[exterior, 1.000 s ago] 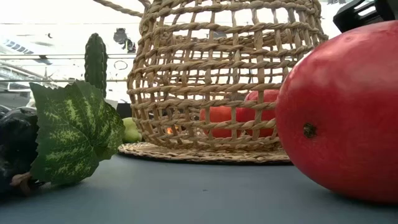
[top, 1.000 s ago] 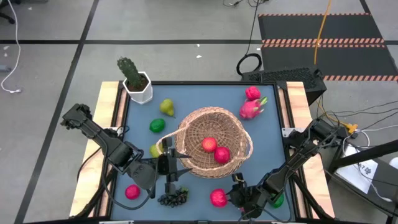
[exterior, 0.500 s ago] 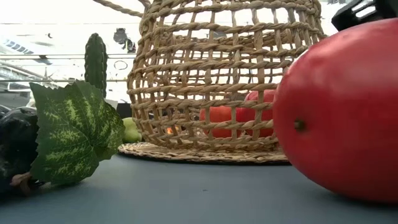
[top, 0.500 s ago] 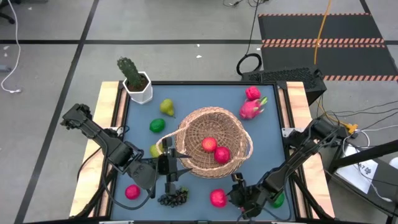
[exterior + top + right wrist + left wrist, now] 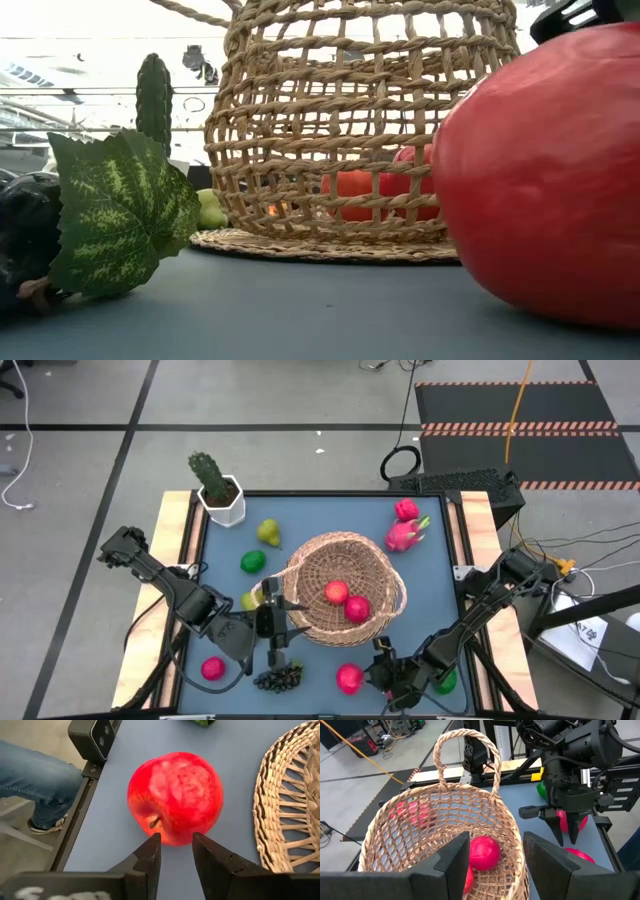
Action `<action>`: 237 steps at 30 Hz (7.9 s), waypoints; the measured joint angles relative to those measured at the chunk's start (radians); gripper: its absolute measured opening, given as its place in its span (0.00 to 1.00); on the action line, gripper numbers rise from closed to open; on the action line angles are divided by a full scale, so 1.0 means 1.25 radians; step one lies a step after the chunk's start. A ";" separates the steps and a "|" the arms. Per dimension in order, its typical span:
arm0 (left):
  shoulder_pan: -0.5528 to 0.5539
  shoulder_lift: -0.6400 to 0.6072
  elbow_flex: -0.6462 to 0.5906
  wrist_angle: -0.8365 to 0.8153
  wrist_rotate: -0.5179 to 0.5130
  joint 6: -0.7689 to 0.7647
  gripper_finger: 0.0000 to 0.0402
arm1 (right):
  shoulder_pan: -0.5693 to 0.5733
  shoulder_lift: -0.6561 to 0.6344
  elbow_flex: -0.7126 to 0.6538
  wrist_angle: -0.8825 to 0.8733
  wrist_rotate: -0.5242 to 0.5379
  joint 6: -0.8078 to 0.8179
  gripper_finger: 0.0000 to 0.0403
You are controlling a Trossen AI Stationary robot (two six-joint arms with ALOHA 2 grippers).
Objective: Build produce basket
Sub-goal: Put the middle red apple into the brown basket
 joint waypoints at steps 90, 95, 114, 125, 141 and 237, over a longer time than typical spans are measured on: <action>-0.001 0.000 0.000 0.000 0.000 -0.004 0.46 | -0.028 0.071 0.000 0.089 0.088 0.184 0.02; -0.001 0.000 0.000 0.000 0.000 -0.003 0.46 | -0.028 0.071 0.000 0.089 0.099 0.179 0.05; 0.000 0.000 0.000 0.000 0.000 -0.003 0.46 | -0.037 0.071 0.000 0.072 0.128 0.102 0.33; 0.000 0.000 0.000 0.000 0.000 -0.003 0.46 | -0.043 0.047 0.000 0.083 0.020 0.000 0.31; 0.000 0.000 0.000 0.000 0.000 0.003 0.46 | -0.078 0.025 0.000 0.056 0.016 -0.047 0.31; -0.001 0.000 0.000 0.000 0.000 0.011 0.46 | -0.065 -0.017 -0.064 0.238 0.021 -0.090 0.00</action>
